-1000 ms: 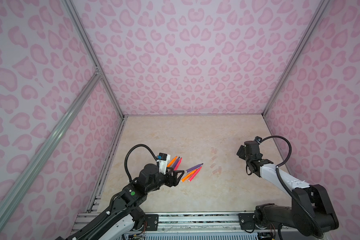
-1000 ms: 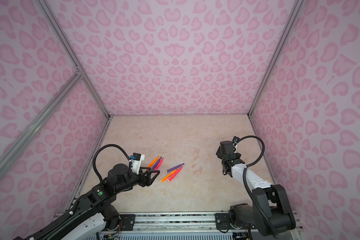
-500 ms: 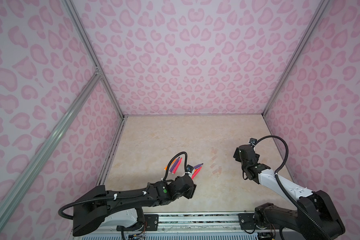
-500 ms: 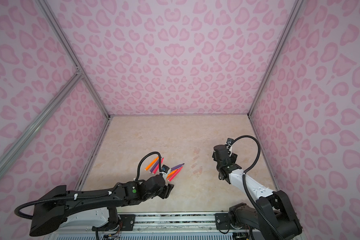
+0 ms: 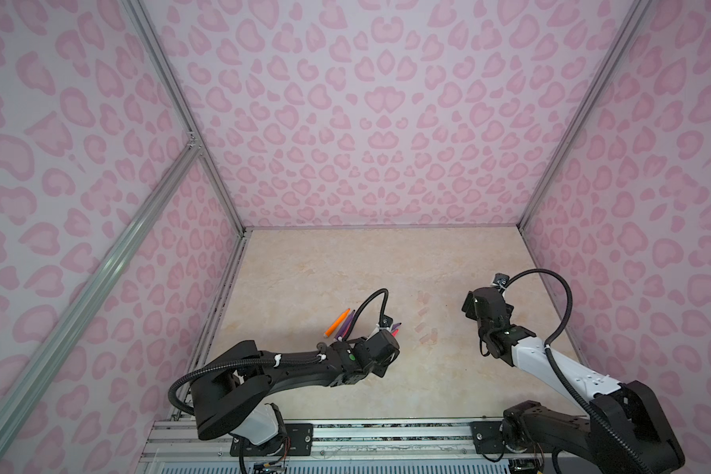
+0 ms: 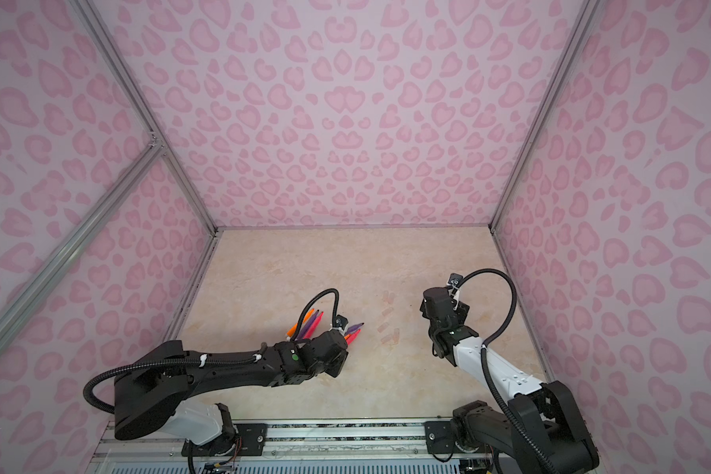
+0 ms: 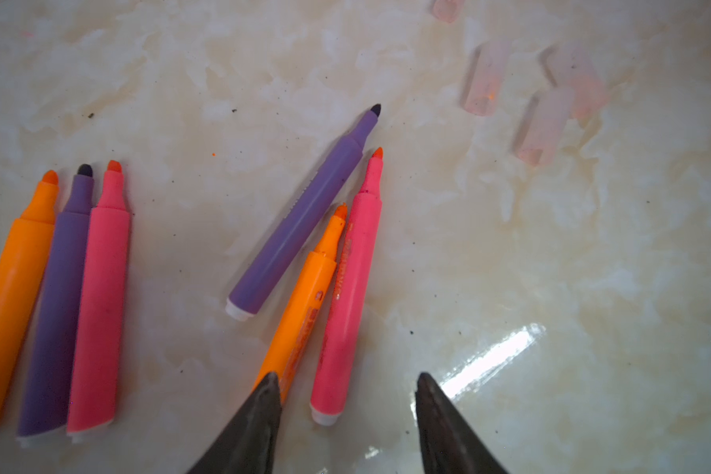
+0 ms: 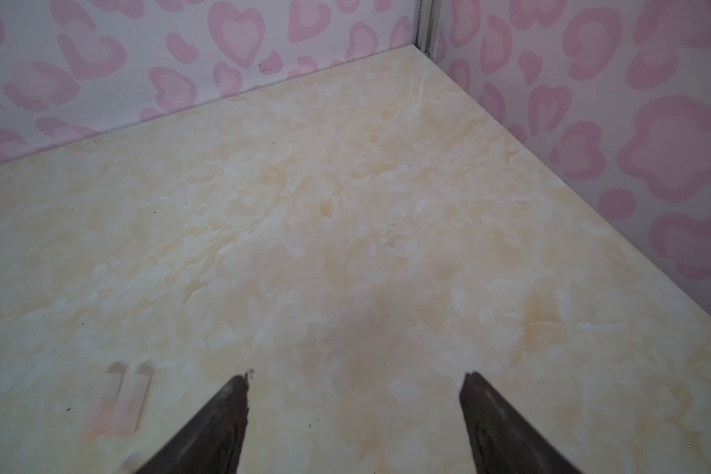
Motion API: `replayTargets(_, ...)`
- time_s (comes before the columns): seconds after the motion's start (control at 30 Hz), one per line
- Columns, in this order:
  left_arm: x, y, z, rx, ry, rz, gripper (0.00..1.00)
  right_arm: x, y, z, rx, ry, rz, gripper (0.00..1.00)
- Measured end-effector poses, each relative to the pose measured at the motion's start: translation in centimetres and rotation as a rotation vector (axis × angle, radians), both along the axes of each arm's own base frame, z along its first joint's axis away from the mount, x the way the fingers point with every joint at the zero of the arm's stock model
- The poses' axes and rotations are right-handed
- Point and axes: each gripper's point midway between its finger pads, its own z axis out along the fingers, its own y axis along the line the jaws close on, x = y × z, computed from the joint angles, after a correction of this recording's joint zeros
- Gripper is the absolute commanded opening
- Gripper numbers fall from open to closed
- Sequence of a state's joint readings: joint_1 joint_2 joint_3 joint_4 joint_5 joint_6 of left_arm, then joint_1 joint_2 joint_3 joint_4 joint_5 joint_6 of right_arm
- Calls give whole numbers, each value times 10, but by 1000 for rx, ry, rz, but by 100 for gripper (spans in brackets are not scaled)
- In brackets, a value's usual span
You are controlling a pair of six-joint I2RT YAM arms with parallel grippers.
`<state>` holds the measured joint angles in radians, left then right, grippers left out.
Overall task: Insert the pens into the pen caps
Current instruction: 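Grasp the pink marker with the left gripper and lift it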
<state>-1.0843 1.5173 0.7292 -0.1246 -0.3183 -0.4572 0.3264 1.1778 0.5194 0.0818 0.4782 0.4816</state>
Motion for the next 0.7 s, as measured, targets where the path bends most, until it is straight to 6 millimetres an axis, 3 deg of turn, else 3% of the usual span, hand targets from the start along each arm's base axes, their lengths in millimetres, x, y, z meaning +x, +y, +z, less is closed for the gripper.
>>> replayTargets(0.2, -1, -6, -6, 11, 23, -23, 50, -2, 0, 0, 2, -5, 2, 82)
replayTargets(0.7, 7, -11, -27, 44, 81, -13, 47, -3, 1, 0, -6, -7, 1, 81)
